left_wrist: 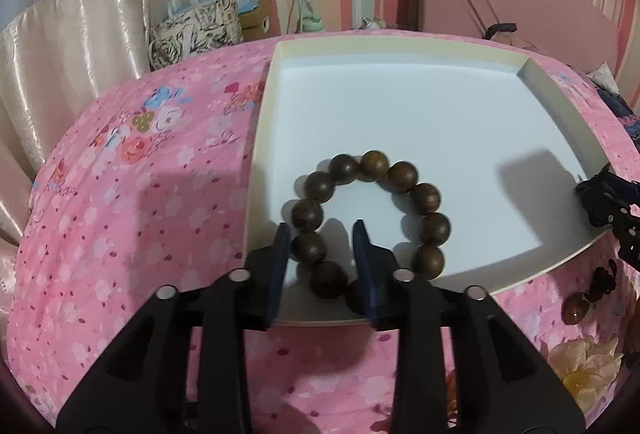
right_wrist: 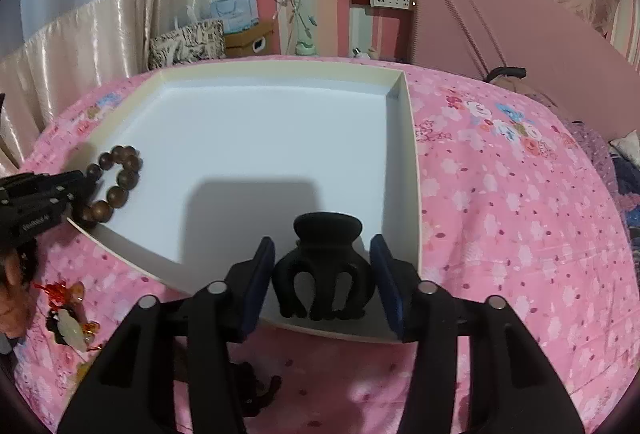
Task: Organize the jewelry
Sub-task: 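Carry the bracelet into the tray with the left tool while the right tool carries the claw clip there, then open both tools to release the bracelet and claw clip in the tray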
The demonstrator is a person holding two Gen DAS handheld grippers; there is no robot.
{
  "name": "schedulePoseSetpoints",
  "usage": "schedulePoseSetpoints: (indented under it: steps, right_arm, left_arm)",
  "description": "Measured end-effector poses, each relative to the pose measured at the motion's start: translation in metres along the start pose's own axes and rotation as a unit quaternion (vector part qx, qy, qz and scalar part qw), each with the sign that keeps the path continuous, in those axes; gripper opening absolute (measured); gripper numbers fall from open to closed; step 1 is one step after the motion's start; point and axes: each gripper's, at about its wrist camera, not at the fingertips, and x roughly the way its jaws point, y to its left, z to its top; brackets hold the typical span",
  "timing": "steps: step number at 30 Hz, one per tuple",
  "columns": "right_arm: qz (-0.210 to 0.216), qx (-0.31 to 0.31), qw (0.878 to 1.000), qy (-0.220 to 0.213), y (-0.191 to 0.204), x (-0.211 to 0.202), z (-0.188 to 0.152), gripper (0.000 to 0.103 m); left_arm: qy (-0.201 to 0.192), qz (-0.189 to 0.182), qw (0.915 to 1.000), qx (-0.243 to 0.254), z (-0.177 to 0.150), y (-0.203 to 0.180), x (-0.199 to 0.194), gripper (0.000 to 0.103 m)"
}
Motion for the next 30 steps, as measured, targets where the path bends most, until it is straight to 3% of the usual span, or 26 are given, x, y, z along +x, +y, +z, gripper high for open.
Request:
schedulePoseSetpoints:
  steps: [2, 5, 10, 18, 22, 27, 30]
  right_arm:
    - [0.011, 0.004, 1.000, -0.002, 0.002, -0.001, -0.001, 0.063]
    - [0.009, 0.001, 1.000, -0.009, 0.005, -0.003, 0.000, 0.066]
    - [0.007, 0.013, 0.999, -0.042, 0.002, -0.014, 0.002, 0.067]
    - [-0.004, 0.034, 0.997, -0.071, -0.014, -0.031, 0.010, 0.069]
    - [-0.004, 0.051, 0.995, -0.081, -0.026, -0.037, 0.010, 0.069]
    - [-0.001, 0.083, 0.993, -0.084, -0.034, -0.053, 0.009, 0.069]
    - [0.025, 0.105, 0.991, -0.085, -0.031, -0.069, -0.005, 0.069]
  left_arm:
    - [-0.006, -0.006, 1.0000, 0.005, 0.000, -0.003, -0.002, 0.052]
    - [-0.019, -0.009, 0.9996, 0.021, 0.002, -0.012, -0.006, 0.066]
    - [-0.041, -0.019, 0.9990, 0.010, 0.006, -0.013, -0.016, 0.067]
    - [-0.116, -0.003, 0.9932, -0.016, 0.023, 0.009, -0.054, 0.073]
    - [-0.112, -0.002, 0.9922, -0.054, 0.027, 0.028, -0.068, 0.073]
    - [-0.130, 0.016, 0.9907, -0.036, 0.006, 0.040, -0.101, 0.077]
    - [-0.137, 0.032, 0.9894, -0.037, -0.017, 0.062, -0.118, 0.079]
